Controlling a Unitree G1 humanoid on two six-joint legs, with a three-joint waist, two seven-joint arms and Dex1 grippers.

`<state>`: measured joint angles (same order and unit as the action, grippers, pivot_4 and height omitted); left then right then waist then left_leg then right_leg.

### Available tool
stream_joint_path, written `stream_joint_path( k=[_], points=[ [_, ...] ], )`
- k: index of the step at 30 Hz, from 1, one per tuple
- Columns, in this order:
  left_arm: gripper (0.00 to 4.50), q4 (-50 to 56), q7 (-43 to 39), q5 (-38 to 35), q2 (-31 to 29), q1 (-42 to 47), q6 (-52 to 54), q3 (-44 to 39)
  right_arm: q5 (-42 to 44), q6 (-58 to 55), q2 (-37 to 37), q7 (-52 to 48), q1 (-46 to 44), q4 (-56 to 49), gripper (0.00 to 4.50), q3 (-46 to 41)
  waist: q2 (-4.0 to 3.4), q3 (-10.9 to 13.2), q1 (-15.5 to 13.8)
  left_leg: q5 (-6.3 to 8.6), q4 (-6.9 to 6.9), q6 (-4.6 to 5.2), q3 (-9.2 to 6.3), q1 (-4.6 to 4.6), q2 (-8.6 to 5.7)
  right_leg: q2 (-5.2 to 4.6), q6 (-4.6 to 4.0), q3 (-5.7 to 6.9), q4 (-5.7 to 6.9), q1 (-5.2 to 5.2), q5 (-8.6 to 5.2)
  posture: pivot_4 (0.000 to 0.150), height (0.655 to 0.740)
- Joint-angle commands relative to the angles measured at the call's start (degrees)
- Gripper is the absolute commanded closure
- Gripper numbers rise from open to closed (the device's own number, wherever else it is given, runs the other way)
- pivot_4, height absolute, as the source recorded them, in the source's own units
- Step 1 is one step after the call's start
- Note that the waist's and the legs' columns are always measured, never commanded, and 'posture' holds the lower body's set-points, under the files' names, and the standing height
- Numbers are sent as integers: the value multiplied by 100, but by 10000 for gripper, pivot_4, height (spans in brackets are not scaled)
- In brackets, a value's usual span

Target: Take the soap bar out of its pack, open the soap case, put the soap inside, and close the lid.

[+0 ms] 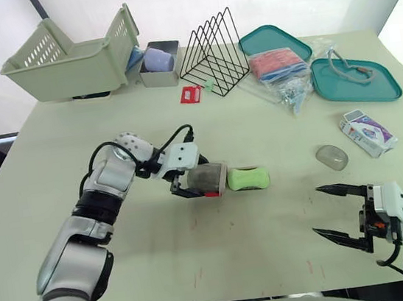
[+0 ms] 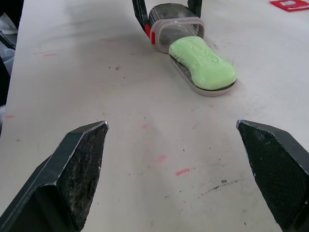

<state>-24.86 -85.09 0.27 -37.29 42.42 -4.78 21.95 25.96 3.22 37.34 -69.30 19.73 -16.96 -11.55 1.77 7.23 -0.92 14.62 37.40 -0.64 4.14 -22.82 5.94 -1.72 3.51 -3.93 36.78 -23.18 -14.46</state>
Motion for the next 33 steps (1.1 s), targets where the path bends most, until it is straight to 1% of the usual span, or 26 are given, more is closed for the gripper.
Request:
stream_joint_path(
  k=[1,9,17,20,21,29,32,33],
  points=[
    [0,-20,4,-42,5,82,-185,-140,120,50,82,-22,-15,-70,269,-33,0,0,-1,0,0,0,0,0,0,0,0,0,0,0,0,1500,7400],
    [0,-193,88,-37,29,70,-421,-173,186,-63,163,-9,-58,-138,269,-34,0,0,-3,0,0,0,0,0,0,0,0,0,0,0,0,1500,7400],
    [0,-106,106,-74,72,22,-293,-250,222,-180,253,39,-103,-225,269,2,0,0,-3,0,1,0,0,0,0,0,0,0,0,1,0,1500,7400],
    [9396,-95,86,-100,83,24,-284,-263,223,-209,271,52,-116,-242,0,13,0,0,-2,0,1,0,0,0,0,0,0,0,0,1,0,1500,7400],
    [10457,-85,79,-110,86,23,-292,-267,225,-216,280,55,-115,-249,0,16,0,0,-3,0,1,0,0,0,0,0,0,0,1,1,0,1500,7400],
    [10457,11,52,-136,87,12,-270,-271,202,-250,347,73,-151,-293,0,61,0,0,-3,0,2,0,0,0,0,0,0,0,1,1,0,1500,7400],
    [10457,94,89,-137,44,-17,-247,-309,139,-480,511,158,-343,-423,0,128,0,0,1,0,2,0,0,0,0,0,1,0,1,1,1,1500,7400],
    [10457,157,104,-146,6,-47,-241,-335,141,-754,622,288,-542,-540,0,183,0,0,9,0,2,0,0,0,0,0,1,0,2,1,1,1500,7400]
  ],
)
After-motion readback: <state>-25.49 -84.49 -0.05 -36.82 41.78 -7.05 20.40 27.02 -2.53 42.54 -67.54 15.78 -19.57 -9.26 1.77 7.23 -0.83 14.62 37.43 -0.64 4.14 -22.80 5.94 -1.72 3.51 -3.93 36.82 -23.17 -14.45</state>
